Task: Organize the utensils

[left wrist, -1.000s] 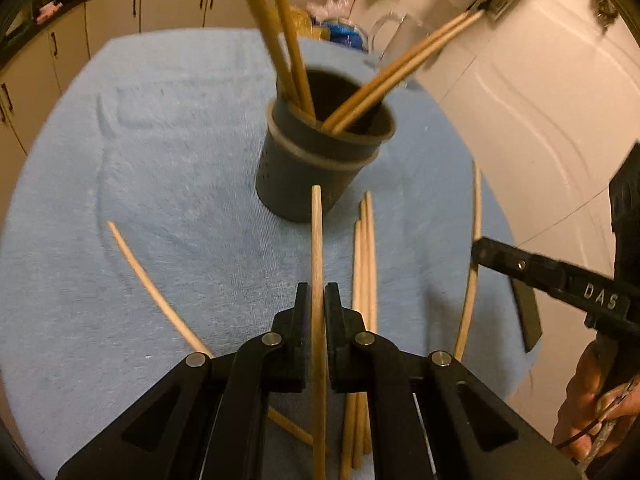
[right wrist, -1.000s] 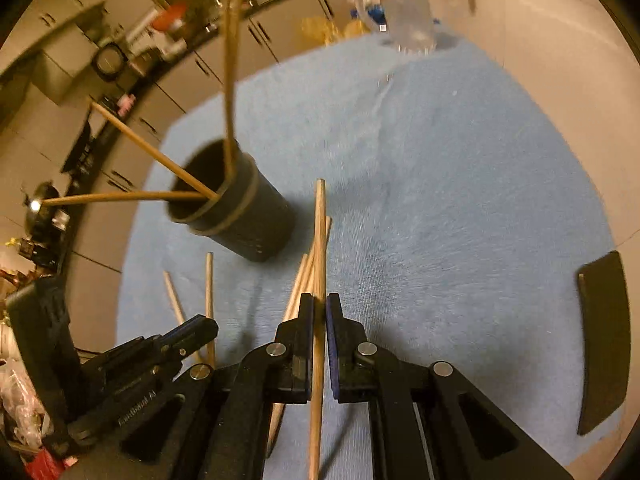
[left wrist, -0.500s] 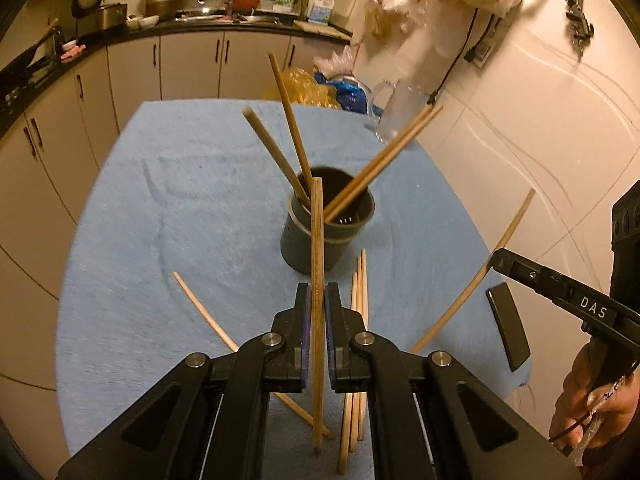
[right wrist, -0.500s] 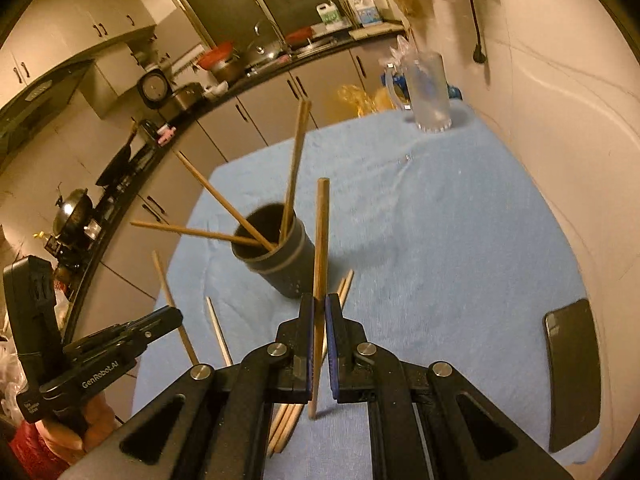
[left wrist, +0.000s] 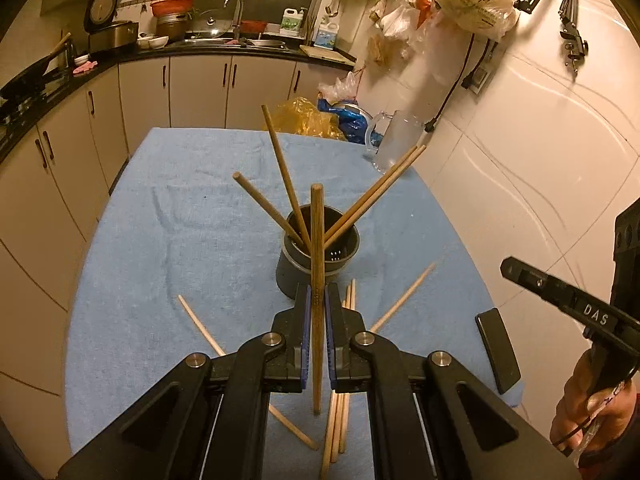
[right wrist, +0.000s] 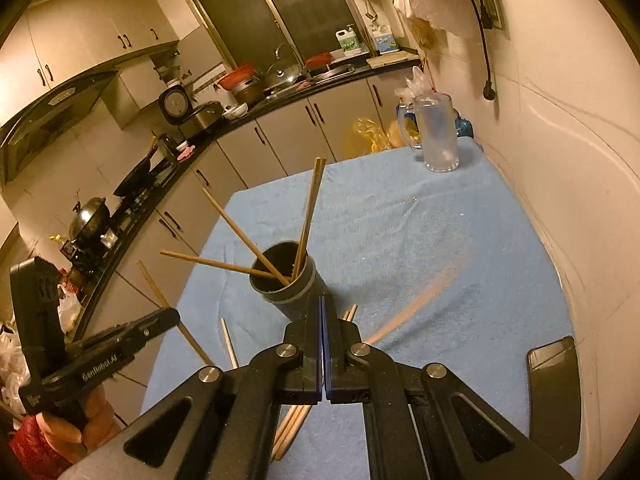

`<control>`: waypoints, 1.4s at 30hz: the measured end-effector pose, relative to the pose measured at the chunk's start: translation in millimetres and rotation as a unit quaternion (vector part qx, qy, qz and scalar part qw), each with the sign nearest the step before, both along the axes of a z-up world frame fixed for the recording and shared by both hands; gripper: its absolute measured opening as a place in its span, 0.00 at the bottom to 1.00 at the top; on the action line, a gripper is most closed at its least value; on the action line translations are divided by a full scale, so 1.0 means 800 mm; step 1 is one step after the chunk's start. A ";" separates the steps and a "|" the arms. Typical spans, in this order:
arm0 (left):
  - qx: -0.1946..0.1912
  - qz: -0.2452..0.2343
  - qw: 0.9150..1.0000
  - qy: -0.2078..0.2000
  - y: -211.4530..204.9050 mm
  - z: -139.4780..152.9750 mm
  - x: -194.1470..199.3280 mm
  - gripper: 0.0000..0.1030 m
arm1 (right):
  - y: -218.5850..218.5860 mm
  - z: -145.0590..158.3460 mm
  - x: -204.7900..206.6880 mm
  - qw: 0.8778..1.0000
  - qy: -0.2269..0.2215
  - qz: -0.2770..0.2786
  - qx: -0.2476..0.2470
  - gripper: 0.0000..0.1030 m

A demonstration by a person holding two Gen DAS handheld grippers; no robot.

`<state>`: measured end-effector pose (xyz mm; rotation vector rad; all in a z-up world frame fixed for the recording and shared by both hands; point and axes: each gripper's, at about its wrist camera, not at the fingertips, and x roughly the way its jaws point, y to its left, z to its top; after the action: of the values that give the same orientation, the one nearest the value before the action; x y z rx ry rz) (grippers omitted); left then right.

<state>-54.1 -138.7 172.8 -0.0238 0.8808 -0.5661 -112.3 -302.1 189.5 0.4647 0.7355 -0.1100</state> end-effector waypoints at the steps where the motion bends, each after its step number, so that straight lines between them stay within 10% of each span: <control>1: 0.001 0.001 1.000 -0.001 -0.002 0.000 -0.001 0.06 | -0.004 -0.002 -0.001 1.000 0.004 -0.002 0.004 0.00; 7: 0.005 0.002 1.000 -0.004 -0.003 0.006 -0.006 0.06 | -0.077 -0.056 -0.002 0.988 0.066 -0.063 0.127 0.04; 11: 0.005 0.007 1.000 -0.008 0.001 0.010 -0.008 0.06 | -0.138 -0.102 0.010 0.969 0.123 -0.123 0.174 0.29; 17: 0.004 0.016 1.000 -0.015 0.011 0.015 -0.010 0.06 | -0.189 -0.150 0.042 0.947 0.198 -0.174 0.185 0.35; 31: 0.004 0.032 0.999 -0.013 0.032 0.011 -0.001 0.06 | -0.155 -0.207 0.123 0.937 0.316 -0.142 0.047 0.14; 42: 0.001 0.026 1.000 -0.016 0.026 0.013 0.002 0.06 | -0.145 -0.189 0.100 0.955 0.265 -0.112 0.075 0.00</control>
<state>-52.8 -117.9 183.1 -0.0353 0.8483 -0.5158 -32.3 -418.4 38.7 0.6754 1.2225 -0.4053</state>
